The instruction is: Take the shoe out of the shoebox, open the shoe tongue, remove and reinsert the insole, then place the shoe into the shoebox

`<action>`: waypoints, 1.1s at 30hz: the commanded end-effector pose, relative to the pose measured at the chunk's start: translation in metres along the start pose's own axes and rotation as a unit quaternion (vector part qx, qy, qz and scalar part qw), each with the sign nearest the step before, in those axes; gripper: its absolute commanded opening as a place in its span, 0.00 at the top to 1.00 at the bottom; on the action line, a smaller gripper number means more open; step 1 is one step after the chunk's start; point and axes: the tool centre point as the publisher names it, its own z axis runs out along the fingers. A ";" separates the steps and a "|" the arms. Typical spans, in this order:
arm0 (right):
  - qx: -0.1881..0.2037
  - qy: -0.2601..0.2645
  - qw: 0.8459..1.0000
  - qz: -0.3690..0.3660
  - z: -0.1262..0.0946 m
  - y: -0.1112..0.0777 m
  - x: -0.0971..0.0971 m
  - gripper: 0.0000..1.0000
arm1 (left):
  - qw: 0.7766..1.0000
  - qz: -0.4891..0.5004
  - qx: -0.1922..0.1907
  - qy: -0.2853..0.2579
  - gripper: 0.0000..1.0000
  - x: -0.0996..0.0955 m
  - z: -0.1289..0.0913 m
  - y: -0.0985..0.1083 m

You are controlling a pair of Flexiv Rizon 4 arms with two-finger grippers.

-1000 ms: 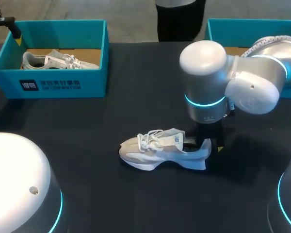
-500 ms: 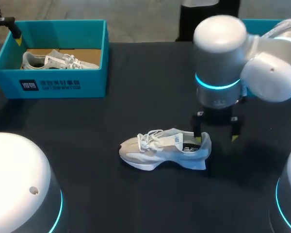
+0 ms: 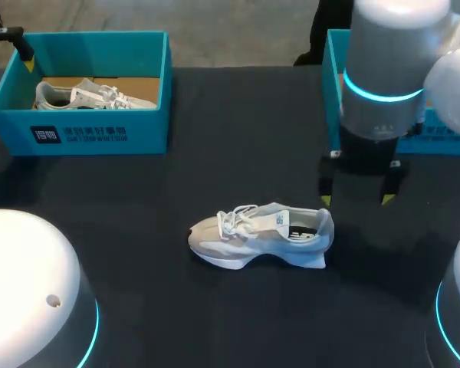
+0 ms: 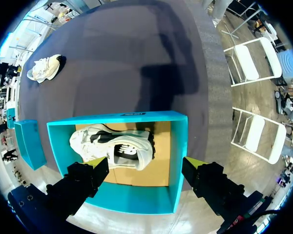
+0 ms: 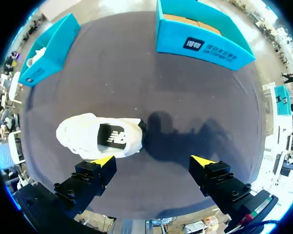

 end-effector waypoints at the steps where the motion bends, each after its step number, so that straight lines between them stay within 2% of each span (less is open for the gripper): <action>1: -0.004 0.044 0.999 -0.010 -0.017 -0.008 -0.015 0.00 | 1.000 0.000 -0.001 0.001 0.00 0.000 0.000 -0.001; 13: -0.022 0.088 0.993 -0.076 -0.033 -0.014 -0.019 0.00 | 1.000 0.000 -0.001 0.001 0.00 0.000 0.000 -0.001; 16: -0.034 0.104 0.985 -0.135 -0.042 -0.016 -0.017 0.00 | 1.000 0.000 -0.001 0.001 0.00 0.000 0.000 -0.001; 18: -0.036 0.110 0.982 -0.148 -0.044 -0.017 -0.017 0.00 | 1.000 0.000 -0.001 0.001 0.00 0.000 0.000 -0.001; 22: -0.056 0.139 0.962 -0.228 -0.045 -0.021 -0.015 0.00 | 1.000 0.000 -0.001 0.001 0.00 0.000 0.000 -0.001; 24: -0.062 0.171 0.948 -0.262 -0.044 -0.023 -0.017 0.00 | 1.000 0.000 -0.001 0.001 0.00 0.000 0.000 -0.001; 27: -0.064 0.181 0.940 -0.281 -0.041 -0.023 -0.021 0.00 | 1.000 0.000 -0.001 0.001 0.00 0.000 0.000 -0.001; 29: -0.073 0.217 0.926 -0.300 -0.042 -0.023 -0.027 0.00 | 1.000 0.000 -0.001 0.001 0.00 0.000 0.000 -0.001; 31: -0.075 0.220 0.924 -0.303 -0.043 -0.023 -0.028 0.00 | 1.000 0.000 -0.001 0.001 0.00 0.000 0.000 -0.001; 32: -0.085 0.225 0.916 -0.323 -0.044 -0.024 -0.030 0.00 | 1.000 0.000 -0.001 0.001 0.00 0.000 0.000 -0.001; 33: -0.085 0.225 0.916 -0.323 -0.044 -0.024 -0.030 0.00 | 1.000 0.000 -0.001 0.001 0.00 0.000 0.000 -0.001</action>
